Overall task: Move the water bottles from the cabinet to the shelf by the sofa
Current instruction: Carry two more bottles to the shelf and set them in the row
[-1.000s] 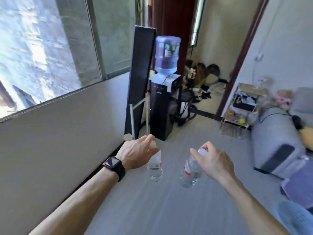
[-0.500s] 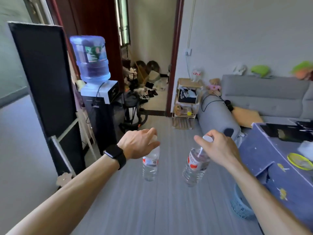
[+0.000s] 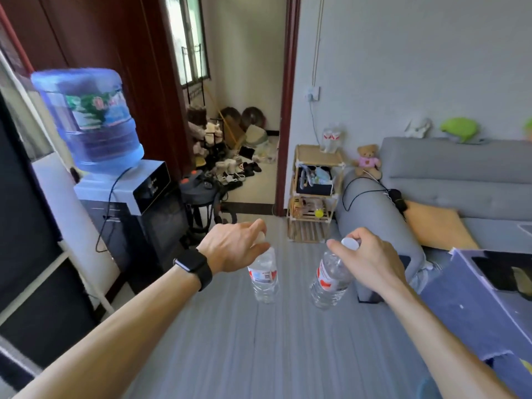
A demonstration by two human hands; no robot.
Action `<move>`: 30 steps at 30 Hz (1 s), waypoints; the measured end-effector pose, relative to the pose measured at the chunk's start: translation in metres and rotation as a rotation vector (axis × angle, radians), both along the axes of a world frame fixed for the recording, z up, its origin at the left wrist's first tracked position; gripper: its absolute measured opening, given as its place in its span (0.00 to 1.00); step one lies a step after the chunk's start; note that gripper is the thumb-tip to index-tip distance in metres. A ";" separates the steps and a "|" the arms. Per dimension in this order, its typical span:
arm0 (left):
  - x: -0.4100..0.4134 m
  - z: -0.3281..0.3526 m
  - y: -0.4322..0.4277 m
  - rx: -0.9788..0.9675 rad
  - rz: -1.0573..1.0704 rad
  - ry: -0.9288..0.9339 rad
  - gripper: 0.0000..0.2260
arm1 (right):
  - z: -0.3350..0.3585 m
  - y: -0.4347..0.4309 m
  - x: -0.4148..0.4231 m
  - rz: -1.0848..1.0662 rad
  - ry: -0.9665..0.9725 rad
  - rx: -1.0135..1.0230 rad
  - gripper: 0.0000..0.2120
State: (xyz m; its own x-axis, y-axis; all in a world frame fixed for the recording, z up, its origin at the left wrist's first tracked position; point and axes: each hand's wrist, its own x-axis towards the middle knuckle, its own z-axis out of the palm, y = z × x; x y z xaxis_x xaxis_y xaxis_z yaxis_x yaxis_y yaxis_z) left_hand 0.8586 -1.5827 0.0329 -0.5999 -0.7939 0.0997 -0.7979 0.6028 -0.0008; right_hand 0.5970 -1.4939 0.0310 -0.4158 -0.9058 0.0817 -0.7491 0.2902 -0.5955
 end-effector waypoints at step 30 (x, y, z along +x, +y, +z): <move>-0.273 -0.037 -0.677 0.079 -0.052 -0.081 0.16 | -0.040 -0.625 -0.285 -0.148 0.026 0.075 0.20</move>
